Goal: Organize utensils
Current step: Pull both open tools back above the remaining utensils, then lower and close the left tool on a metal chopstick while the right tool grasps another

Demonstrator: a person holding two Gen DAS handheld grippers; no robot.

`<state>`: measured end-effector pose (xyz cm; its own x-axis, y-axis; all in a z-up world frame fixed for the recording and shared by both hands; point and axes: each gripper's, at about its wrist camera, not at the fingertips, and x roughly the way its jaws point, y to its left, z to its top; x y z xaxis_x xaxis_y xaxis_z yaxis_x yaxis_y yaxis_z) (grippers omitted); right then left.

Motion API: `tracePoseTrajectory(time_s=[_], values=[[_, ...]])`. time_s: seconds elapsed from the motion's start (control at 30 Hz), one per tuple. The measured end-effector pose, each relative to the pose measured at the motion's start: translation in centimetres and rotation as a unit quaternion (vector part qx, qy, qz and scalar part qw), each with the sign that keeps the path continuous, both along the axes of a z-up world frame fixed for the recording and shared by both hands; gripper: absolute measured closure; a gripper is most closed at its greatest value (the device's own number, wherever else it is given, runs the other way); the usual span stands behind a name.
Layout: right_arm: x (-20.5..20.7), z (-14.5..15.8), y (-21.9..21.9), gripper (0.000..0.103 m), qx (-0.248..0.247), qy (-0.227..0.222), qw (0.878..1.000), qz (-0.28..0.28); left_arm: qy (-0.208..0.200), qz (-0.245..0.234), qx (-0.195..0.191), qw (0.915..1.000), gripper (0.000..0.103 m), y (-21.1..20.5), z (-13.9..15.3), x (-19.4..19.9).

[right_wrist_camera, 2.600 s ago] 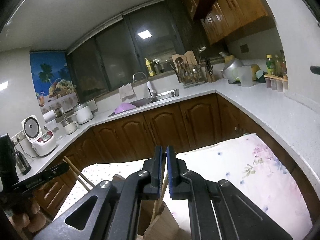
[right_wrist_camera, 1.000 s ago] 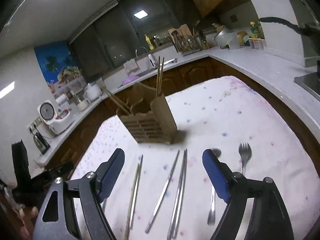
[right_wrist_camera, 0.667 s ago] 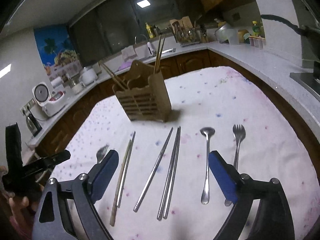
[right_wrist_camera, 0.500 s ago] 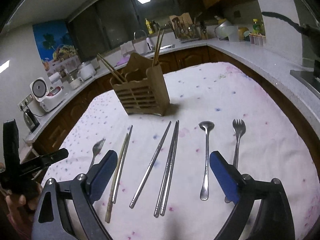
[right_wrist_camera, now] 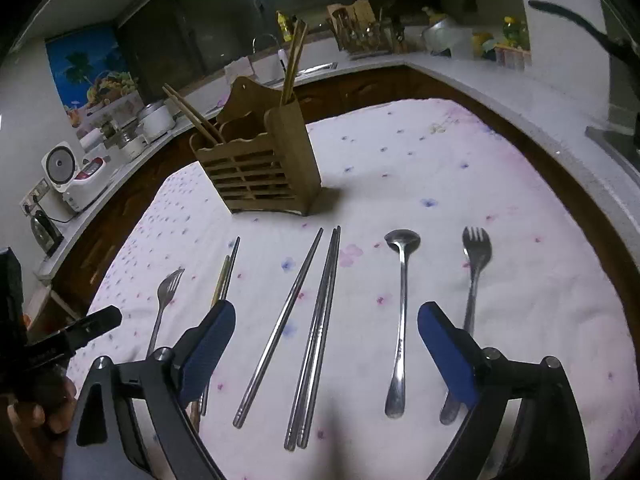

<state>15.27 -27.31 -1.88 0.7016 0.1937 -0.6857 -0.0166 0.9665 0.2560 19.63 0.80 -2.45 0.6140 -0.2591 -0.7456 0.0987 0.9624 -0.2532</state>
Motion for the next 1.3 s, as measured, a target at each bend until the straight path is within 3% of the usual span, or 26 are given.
tracePoseTrajectory(time_s=[0.13, 0.2, 0.27, 0.43, 0.8, 1.0, 1.23, 1.3], values=[[2.3, -1.0, -0.4, 0.048, 0.002, 0.030, 1.000, 0.002, 0.012, -0.020, 0.011, 0.9997, 0.010, -1.1, -0.4, 2.0], [3.5, -1.5, -0.6, 0.070, 0.007, 0.042, 0.999, 0.004, 0.018, -0.025, 0.015, 0.9994, 0.013, -1.5, -0.6, 3.1], [4.8, -2.0, -0.8, 0.077, 0.013, 0.055, 0.998, 0.007, 0.026, -0.029, 0.014, 0.9991, 0.019, -1.7, -0.9, 4.4], [7.7, -3.1, -0.9, 0.078, 0.019, 0.072, 0.997, 0.015, 0.049, -0.040, 0.010, 0.9980, 0.024, -2.8, -1.5, 7.9], [11.3, -5.3, 0.3, 0.085, -0.028, 0.104, 0.993, 0.037, 0.068, -0.073, 0.046, 0.9939, 0.038, -6.0, -3.2, 12.6], [12.3, -5.3, 0.7, 0.093, -0.054, 0.113, 0.991, 0.044, 0.086, -0.089, 0.055, 0.9908, 0.058, -7.0, -4.5, 14.2], [14.2, -5.2, 0.6, 0.094, -0.049, 0.124, 0.990, 0.045, 0.087, -0.098, 0.070, 0.9889, 0.063, -8.0, -4.7, 15.7], [14.7, -5.2, 0.7, 0.093, -0.048, 0.127, 0.990, 0.046, 0.085, -0.100, 0.084, 0.9878, 0.074, -8.5, -4.7, 16.0]])
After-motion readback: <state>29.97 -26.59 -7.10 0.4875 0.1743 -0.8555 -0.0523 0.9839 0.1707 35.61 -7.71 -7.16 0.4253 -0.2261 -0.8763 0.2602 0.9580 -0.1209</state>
